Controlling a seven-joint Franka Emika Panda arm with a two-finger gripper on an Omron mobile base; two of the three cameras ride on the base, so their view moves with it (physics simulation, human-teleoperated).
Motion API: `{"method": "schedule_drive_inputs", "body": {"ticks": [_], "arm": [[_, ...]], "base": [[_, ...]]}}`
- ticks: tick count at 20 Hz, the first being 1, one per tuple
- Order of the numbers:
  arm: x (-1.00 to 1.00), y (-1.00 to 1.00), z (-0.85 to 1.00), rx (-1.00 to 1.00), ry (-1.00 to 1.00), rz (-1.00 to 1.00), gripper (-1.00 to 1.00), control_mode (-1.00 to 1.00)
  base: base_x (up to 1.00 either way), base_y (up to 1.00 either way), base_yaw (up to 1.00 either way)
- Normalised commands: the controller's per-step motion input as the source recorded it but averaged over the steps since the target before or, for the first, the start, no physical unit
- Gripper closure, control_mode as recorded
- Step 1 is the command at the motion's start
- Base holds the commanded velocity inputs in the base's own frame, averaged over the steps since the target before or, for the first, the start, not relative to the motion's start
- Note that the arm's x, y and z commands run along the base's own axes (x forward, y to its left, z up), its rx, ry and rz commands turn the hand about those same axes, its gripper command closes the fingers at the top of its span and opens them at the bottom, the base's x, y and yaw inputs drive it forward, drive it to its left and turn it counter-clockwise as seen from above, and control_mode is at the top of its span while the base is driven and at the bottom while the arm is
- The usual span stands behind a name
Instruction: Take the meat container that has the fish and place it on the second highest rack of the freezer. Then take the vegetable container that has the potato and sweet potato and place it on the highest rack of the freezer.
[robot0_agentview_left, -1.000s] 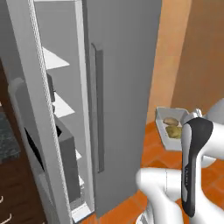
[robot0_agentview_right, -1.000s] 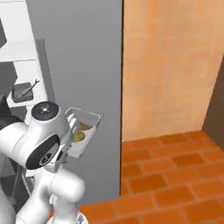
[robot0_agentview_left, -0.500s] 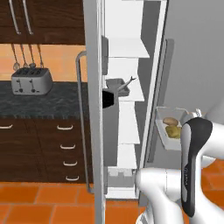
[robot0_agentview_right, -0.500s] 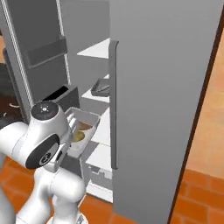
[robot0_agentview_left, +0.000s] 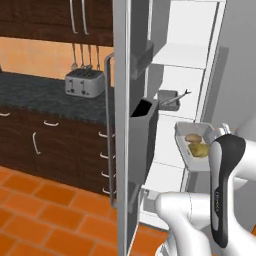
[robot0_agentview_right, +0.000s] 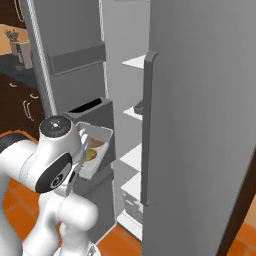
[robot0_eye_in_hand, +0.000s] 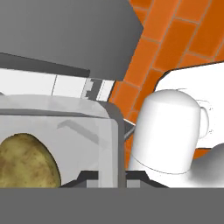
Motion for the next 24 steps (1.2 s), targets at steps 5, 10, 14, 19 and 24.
{"method": "schedule_drive_inputs", "body": {"ticks": [5,10,14,19,24], "arm": [[0.0,0.0,0.0,0.0,0.0,0.0,1.0,1.0],[0.0,0.0,0.0,0.0,0.0,0.0,1.0,1.0],[0.0,0.0,0.0,0.0,0.0,0.0,1.0,1.0],[0.0,0.0,0.0,0.0,0.0,0.0,1.0,1.0],[0.0,0.0,0.0,0.0,0.0,0.0,1.0,1.0]], "base": [[0.31,-0.21,0.16],[0.54,-0.44,0.04],[0.32,0.07,0.0],[0.33,0.03,0.0],[0.44,0.17,-0.03]]}}
